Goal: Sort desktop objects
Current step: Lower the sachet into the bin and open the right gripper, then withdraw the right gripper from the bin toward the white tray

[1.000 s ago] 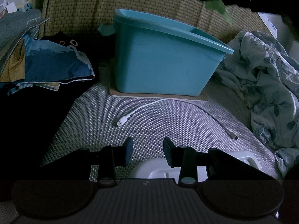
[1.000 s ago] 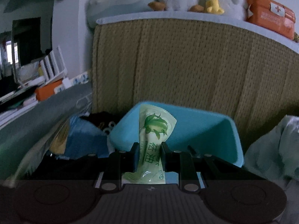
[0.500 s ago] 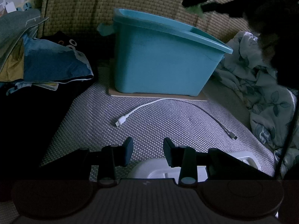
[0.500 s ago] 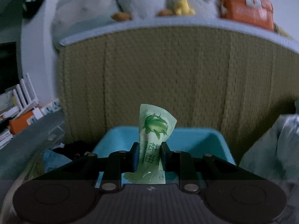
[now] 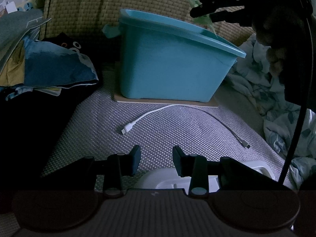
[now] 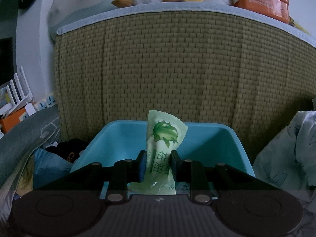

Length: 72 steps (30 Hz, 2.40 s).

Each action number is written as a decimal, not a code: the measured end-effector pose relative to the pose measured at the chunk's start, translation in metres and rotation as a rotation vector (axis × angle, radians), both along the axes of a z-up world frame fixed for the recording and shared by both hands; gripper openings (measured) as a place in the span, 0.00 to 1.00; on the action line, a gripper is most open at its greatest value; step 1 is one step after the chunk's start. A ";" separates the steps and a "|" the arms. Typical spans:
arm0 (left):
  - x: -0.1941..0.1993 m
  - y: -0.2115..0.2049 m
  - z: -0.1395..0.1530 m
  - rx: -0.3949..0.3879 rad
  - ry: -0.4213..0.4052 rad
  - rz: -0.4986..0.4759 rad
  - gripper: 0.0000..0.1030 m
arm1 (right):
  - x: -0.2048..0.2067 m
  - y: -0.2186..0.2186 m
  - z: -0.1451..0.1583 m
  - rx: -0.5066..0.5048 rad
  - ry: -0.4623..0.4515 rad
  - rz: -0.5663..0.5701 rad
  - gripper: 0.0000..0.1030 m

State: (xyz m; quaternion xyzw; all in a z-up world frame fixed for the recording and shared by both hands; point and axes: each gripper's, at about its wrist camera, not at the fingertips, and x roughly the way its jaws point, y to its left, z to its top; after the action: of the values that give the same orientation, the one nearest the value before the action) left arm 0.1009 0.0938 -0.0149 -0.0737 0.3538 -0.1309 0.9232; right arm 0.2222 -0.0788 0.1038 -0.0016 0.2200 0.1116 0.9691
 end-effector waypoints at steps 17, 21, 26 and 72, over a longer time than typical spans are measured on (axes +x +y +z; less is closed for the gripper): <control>0.000 0.000 0.000 0.000 0.000 0.000 0.39 | 0.002 -0.012 -0.001 0.052 0.025 -0.033 0.44; 0.000 0.000 0.000 0.001 0.000 -0.002 0.39 | 0.000 -0.013 -0.001 0.051 0.019 -0.036 0.48; 0.000 0.001 0.000 0.001 -0.001 -0.001 0.39 | -0.001 -0.012 -0.001 0.048 0.014 -0.034 0.51; -0.066 -0.055 0.032 0.251 -0.223 0.039 0.52 | -0.185 -0.105 -0.086 0.018 0.122 -0.109 0.58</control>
State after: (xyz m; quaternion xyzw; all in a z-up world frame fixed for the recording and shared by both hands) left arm 0.0350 0.0384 0.0173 0.0501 0.2611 -0.0750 0.9611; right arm 0.0376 -0.1838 0.0180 0.0258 0.2774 0.0605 0.9585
